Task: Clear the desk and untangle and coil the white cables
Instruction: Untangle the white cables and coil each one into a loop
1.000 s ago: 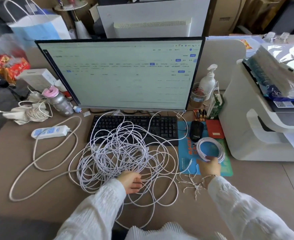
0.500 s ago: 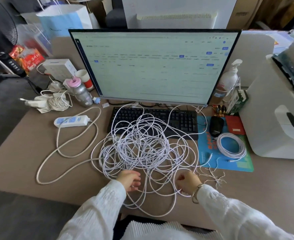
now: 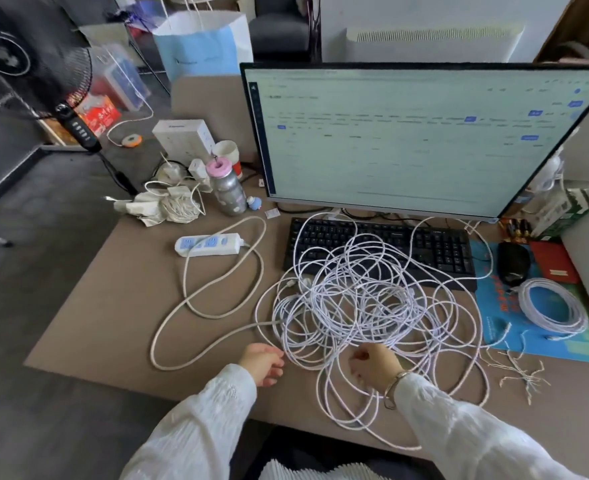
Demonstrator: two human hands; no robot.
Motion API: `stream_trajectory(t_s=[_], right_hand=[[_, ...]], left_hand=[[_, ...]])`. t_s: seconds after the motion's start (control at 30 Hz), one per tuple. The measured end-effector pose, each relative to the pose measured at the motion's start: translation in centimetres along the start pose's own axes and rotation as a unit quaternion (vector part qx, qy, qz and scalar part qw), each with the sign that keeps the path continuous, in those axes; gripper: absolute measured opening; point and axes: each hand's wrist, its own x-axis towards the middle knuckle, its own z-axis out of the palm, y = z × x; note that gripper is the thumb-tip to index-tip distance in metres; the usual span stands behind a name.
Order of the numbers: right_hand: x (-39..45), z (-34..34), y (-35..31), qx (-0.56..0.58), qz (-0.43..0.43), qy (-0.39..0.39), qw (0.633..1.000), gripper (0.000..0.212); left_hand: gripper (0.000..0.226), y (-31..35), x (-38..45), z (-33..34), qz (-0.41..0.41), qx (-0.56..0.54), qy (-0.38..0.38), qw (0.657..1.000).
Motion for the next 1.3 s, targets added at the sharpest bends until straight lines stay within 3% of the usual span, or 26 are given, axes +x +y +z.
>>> stream_trajectory(t_s=[0.13,0.27,0.4,0.67,0.8,0.9,1.0,1.1,1.27,1.3], right_hand=[[0.3,0.4,0.2,0.018,0.028,0.097,0.995,0.006],[-0.4,-0.7,2.0,0.076,0.104,0.208,0.97,0.014],[-1.2,-2.7,3.6,0.107,0.145,0.253,0.951,0.014],[-0.7,-6.0,4.5,0.109,0.148,0.24,0.953,0.021],[1.0,-6.2,3.5,0.11,0.129,0.18,0.969,0.023],[1.9,-5.5,2.5,0.109,0.114,0.151,0.976,0.02],[2.5,-5.1,2.1,0.132,0.112,0.178,0.969,0.02],[2.0,-5.4,1.9,0.152,0.091,0.192,0.965,0.016],[-0.6,-6.9,1.3,0.206,-0.008,0.163,0.965,0.003],[-1.2,-7.5,1.3,0.202,-0.025,0.167,0.965,0.008]], left_hand=[[0.019,0.9,1.2,-0.7,0.015,0.042,-0.026,0.999],[0.019,2.5,2.2,0.9,0.042,0.095,-0.068,0.992],[0.013,4.3,2.5,3.8,0.081,0.149,-0.118,0.978],[0.018,6.5,2.3,10.6,0.197,0.24,-0.127,0.942],[0.02,6.9,2.1,13.8,0.247,0.309,-0.141,0.908],[0.029,6.9,1.8,16.0,0.239,0.364,-0.17,0.884],[0.038,6.9,1.6,16.9,0.205,0.348,-0.203,0.892],[0.026,7.5,1.4,16.7,0.197,0.322,-0.214,0.901],[0.025,9.1,1.3,14.5,0.2,0.231,-0.158,0.939],[0.023,9.5,1.1,14.0,0.21,0.221,-0.143,0.942]])
